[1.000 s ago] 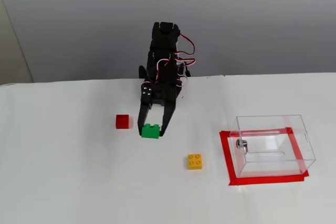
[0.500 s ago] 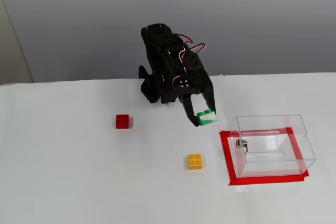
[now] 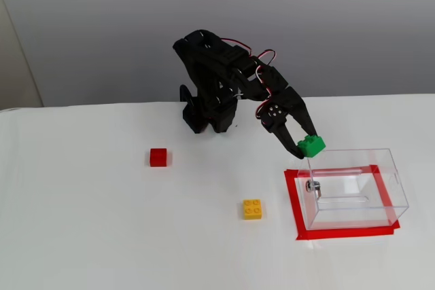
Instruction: Pick the green lego brick and place it into the transparent box
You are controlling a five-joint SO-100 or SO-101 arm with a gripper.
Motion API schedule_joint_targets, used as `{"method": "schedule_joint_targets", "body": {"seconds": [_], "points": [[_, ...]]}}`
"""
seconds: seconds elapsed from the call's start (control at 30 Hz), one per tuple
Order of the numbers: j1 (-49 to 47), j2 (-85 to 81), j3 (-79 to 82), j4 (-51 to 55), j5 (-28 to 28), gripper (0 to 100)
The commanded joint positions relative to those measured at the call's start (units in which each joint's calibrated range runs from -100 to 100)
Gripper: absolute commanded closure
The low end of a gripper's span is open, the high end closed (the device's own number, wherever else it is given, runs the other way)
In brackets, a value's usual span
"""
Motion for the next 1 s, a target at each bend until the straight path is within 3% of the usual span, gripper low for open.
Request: {"method": "schedule_joint_targets", "body": {"seconds": [0.0, 0.53, 0.97], "points": [[-2.9, 6.9, -6.4, 0.3, -0.2, 89], [-14.0, 30.0, -20.7, 0.2, -0.2, 88], [-14.8, 39.4, -26.4, -0.2, -0.2, 88]]}}
